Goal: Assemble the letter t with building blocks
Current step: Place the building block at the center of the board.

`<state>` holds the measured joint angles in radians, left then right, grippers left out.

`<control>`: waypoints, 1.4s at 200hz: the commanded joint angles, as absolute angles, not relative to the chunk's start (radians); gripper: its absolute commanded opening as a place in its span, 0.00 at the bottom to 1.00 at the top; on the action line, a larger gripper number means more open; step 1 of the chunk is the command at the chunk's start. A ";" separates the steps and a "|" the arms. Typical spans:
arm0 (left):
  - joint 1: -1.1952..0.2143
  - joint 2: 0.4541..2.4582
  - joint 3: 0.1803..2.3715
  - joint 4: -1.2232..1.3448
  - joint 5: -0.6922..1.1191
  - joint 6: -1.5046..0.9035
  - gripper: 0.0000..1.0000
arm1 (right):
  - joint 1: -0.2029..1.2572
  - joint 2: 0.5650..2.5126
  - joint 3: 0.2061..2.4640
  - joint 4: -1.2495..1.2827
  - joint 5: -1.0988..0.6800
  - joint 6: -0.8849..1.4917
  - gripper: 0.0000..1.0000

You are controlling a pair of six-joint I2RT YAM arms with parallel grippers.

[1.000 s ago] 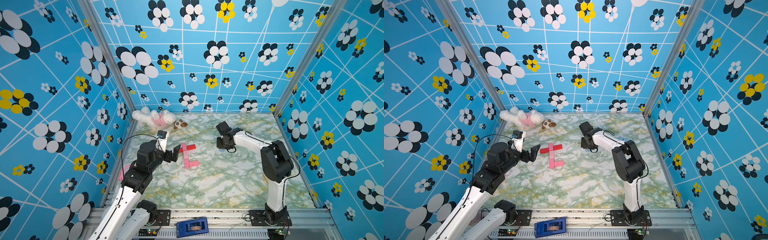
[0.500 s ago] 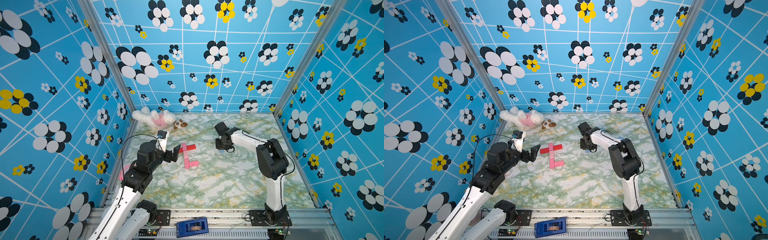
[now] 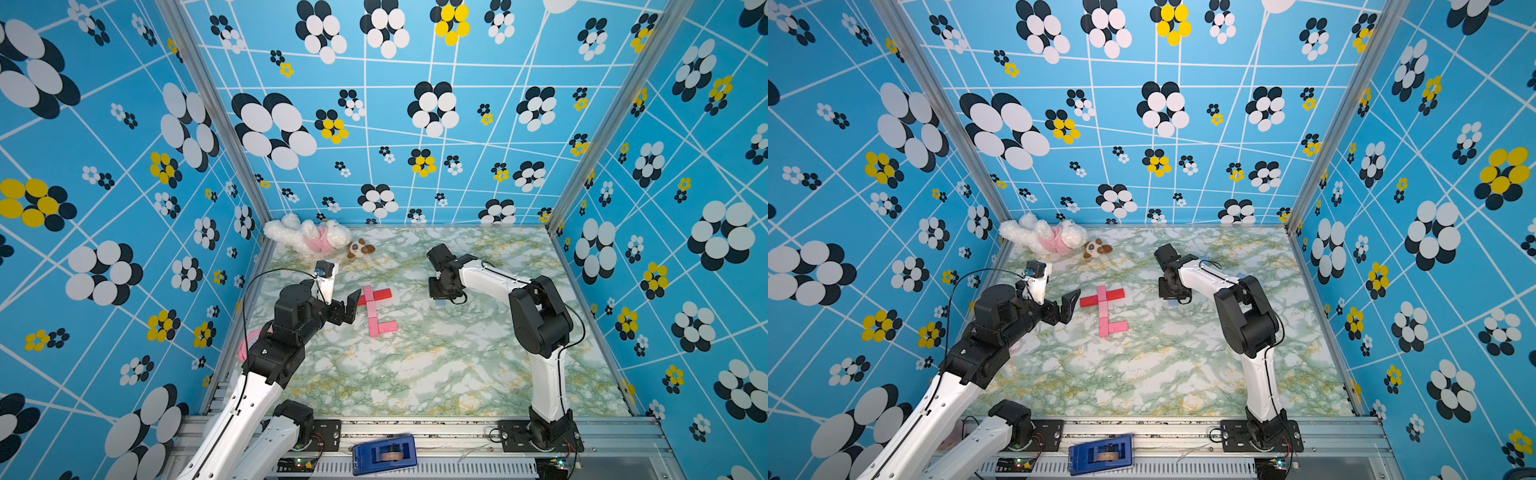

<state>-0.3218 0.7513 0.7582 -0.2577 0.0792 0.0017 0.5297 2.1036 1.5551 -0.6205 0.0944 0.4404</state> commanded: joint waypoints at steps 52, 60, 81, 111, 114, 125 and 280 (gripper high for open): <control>-0.328 0.757 0.747 -0.242 0.091 0.018 0.99 | 0.542 2.137 1.592 -0.650 0.083 0.436 0.28; -0.328 0.758 0.748 -0.242 0.092 0.018 0.99 | 0.543 2.136 1.592 -0.652 0.084 0.437 0.29; -0.329 0.759 0.749 -0.245 0.092 0.019 0.99 | 0.543 2.128 1.592 -0.658 0.089 0.438 0.34; -0.329 0.757 0.749 -0.245 0.093 0.020 0.99 | 0.543 2.096 1.592 -0.673 0.105 0.437 0.42; -0.329 0.758 0.750 -0.245 0.094 0.019 0.99 | 0.543 2.092 1.592 -0.674 0.106 0.438 0.43; -0.328 0.758 0.750 -0.246 0.093 0.020 0.99 | 0.543 2.075 1.592 -0.679 0.106 0.437 0.48; -0.329 0.780 0.756 -0.241 0.131 -0.001 0.99 | 0.436 1.474 1.333 -0.783 0.291 0.355 0.99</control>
<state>-0.3218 0.7715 0.7582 -0.2554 0.1001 0.0010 0.4747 1.5620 1.4181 -0.7479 0.2649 0.3813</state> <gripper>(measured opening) 0.988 0.978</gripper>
